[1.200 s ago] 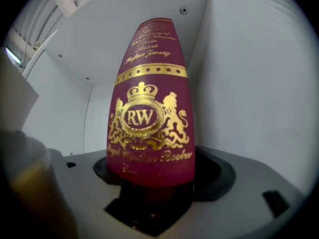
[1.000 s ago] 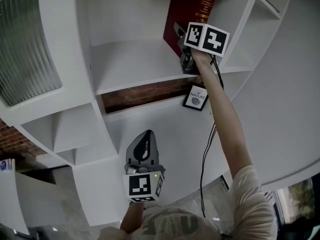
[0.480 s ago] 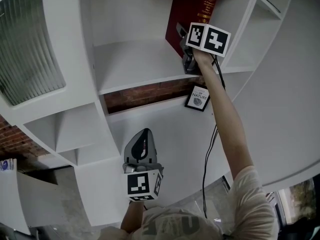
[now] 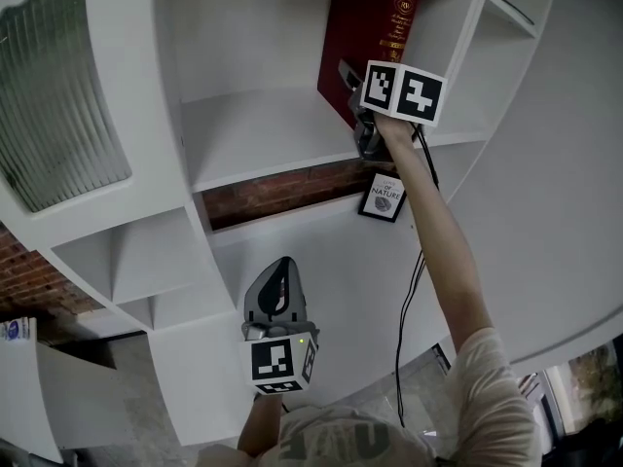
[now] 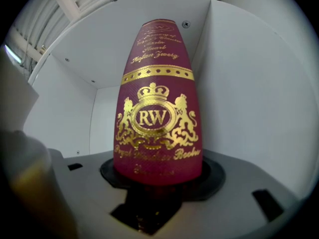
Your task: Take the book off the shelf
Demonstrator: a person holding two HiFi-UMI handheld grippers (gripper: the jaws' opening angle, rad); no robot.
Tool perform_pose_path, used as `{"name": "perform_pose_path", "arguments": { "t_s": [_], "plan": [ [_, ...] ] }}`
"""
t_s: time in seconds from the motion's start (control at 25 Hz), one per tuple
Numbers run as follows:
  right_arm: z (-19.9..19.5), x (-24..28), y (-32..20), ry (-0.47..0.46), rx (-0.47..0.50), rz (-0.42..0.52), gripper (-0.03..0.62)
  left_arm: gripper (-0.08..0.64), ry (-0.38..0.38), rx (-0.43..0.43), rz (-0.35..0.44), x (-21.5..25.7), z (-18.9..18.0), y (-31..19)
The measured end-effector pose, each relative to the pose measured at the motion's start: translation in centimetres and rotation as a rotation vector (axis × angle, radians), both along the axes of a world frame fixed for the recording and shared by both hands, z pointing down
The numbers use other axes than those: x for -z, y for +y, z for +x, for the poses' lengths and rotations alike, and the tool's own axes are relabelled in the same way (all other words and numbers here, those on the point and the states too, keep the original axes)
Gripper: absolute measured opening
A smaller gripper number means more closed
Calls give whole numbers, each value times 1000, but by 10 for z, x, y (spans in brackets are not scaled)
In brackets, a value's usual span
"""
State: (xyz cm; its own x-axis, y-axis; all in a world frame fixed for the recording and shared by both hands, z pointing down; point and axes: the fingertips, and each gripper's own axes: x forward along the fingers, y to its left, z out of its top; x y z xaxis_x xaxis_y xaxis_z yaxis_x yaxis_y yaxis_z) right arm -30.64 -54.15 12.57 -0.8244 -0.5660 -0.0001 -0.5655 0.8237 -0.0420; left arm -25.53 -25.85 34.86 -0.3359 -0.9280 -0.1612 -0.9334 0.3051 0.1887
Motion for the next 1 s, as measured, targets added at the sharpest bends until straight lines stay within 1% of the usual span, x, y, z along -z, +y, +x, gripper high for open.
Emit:
{"name": "perform_pose_path", "arguments": {
  "t_s": [0.12, 0.24, 0.4, 0.48, 0.6, 0.72, 0.8, 0.88, 1.0],
  "plan": [
    [14, -1, 12, -4, 21, -6, 238, 12, -10, -13, 11, 5, 7, -1],
    [32, -2, 26, -11, 58, -18, 238, 12, -29, -21, 0, 7, 15, -2],
    [66, 1, 48, -46, 108, -24, 238, 12, -45, -50, -3, 13, 31, -4],
    [87, 4, 62, -83, 127, -16, 238, 12, -53, -67, 1, 18, 39, -5],
    [129, 7, 88, -187, 144, 4, 238, 12, -83, -81, -3, 22, 51, -5],
    [182, 7, 120, -291, 120, 68, 238, 12, -100, -100, -16, 22, 66, -4],
    [212, -1, 142, -336, 97, 101, 238, 12, -114, -117, -23, 24, 77, -3],
    [239, -17, 161, -349, 52, 127, 238, 12, -129, -136, -21, 29, 89, -3],
    [270, -50, 182, -339, -15, 157, 238, 12, -149, -156, -3, 38, 104, -3]
  ]
}}
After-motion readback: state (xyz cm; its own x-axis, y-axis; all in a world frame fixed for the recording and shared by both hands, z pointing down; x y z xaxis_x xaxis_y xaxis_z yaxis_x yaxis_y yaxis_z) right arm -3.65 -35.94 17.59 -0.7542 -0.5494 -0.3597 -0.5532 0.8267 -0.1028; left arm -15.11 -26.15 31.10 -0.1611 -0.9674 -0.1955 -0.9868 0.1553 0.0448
